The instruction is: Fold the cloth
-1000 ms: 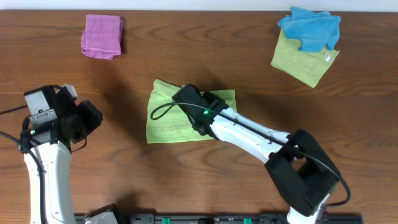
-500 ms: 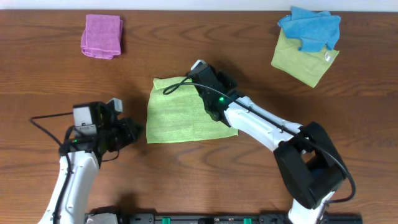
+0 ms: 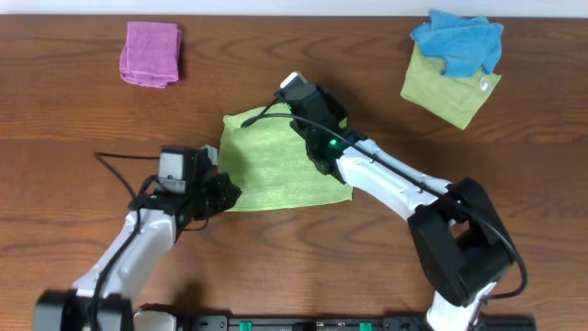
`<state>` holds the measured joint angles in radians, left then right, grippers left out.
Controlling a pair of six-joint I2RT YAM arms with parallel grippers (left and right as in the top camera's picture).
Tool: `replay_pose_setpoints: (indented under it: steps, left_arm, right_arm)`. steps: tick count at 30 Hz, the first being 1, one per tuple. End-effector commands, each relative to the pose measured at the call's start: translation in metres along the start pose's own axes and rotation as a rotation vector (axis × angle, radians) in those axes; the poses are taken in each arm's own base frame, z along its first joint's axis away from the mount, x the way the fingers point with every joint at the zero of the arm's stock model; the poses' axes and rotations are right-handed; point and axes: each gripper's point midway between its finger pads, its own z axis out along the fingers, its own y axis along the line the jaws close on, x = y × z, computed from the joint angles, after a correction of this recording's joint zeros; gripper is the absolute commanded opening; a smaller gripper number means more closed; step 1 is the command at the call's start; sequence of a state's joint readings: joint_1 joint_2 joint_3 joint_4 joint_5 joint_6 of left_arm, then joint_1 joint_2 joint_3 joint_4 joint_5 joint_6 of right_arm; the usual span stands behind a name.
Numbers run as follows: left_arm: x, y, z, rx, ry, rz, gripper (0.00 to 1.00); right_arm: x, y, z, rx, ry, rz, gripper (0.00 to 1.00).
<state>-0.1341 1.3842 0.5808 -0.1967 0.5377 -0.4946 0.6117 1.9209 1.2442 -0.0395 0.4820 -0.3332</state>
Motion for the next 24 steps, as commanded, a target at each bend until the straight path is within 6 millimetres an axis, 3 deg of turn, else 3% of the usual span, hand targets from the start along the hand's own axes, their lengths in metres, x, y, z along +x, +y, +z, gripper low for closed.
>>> replay_pose_setpoints:
  steps: [1,12,19,24]
  left_arm:
    - [0.006,0.011,0.013,-0.038,0.031,-0.048,0.06]
    - [0.001,0.027,0.027,-0.092,0.017,-0.085,0.06]
    - [-0.003,0.042,0.03,-0.226,-0.045,-0.087,0.06]
    - [0.001,0.041,0.033,-0.265,-0.054,-0.049,0.06]
  right_arm:
    - [-0.007,-0.014,0.005,-0.007,-0.029,0.103,0.01]
    - [-0.009,-0.017,0.012,-0.036,-0.053,0.156,0.01]
    - [-0.012,-0.018,0.012,-0.034,-0.063,0.168,0.01]
    - [-0.022,-0.027,0.018,-0.047,-0.123,0.207,0.02]
